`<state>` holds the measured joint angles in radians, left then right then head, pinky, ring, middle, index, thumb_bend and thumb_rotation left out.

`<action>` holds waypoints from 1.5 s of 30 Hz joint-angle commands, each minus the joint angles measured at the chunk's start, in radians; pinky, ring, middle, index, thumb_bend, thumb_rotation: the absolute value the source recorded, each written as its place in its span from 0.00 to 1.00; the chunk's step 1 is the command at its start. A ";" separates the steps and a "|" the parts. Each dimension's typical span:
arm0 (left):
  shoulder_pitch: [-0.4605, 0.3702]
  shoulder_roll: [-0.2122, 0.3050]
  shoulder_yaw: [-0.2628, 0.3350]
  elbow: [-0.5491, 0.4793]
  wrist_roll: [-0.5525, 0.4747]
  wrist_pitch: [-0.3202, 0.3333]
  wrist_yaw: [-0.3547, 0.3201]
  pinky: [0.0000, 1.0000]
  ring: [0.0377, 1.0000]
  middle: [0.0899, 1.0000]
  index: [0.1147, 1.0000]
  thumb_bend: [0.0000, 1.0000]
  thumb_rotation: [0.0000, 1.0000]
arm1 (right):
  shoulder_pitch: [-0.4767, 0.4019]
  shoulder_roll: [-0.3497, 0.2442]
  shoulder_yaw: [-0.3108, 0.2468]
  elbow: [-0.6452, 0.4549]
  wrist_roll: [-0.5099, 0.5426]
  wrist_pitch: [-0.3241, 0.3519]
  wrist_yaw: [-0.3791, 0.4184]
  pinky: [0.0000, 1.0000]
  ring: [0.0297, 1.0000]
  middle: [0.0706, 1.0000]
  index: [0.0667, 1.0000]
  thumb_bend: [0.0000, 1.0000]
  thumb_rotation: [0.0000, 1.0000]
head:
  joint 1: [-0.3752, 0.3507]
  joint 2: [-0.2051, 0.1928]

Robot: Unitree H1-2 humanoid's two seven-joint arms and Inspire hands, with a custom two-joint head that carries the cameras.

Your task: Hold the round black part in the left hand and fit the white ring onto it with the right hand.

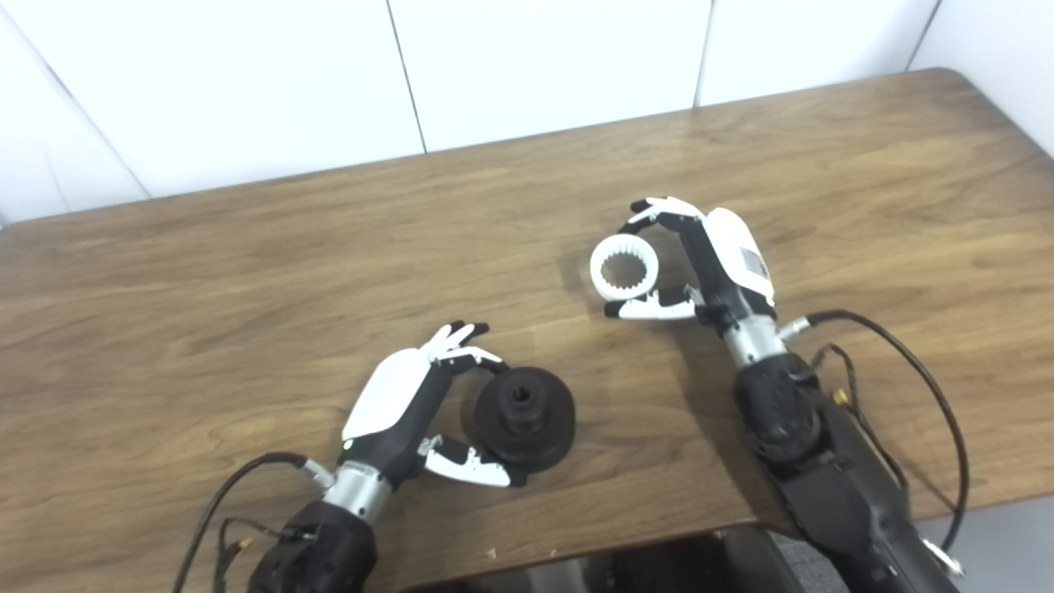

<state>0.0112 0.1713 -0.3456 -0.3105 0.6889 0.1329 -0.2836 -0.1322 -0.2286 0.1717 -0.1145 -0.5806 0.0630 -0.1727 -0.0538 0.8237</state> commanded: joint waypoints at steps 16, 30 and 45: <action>-0.043 -0.037 -0.005 0.000 0.047 0.010 0.022 0.94 0.99 0.93 0.53 0.90 0.22 | 0.051 0.028 -0.024 -0.420 0.093 0.064 0.228 0.80 0.86 0.74 0.45 0.52 0.14 | 0.073 0.017; -0.056 -0.037 -0.009 -0.001 0.051 0.019 0.016 0.94 0.99 0.93 0.53 0.90 0.23 | 0.170 0.071 0.053 -0.490 0.062 0.060 0.312 0.76 0.84 0.73 0.44 0.52 0.15 | 0.093 0.029; -0.062 -0.041 -0.013 0.003 0.050 0.022 0.018 0.94 0.98 0.93 0.54 0.89 0.23 | 0.237 0.098 0.129 -0.455 0.025 0.052 0.336 0.75 0.86 0.74 0.45 0.52 0.14 | 0.108 0.039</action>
<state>-0.0171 0.1360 -0.3580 -0.2907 0.7332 0.1627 -0.2790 0.1128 -0.1524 0.2937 -0.5578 -0.5425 0.1394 0.1688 0.0537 0.8621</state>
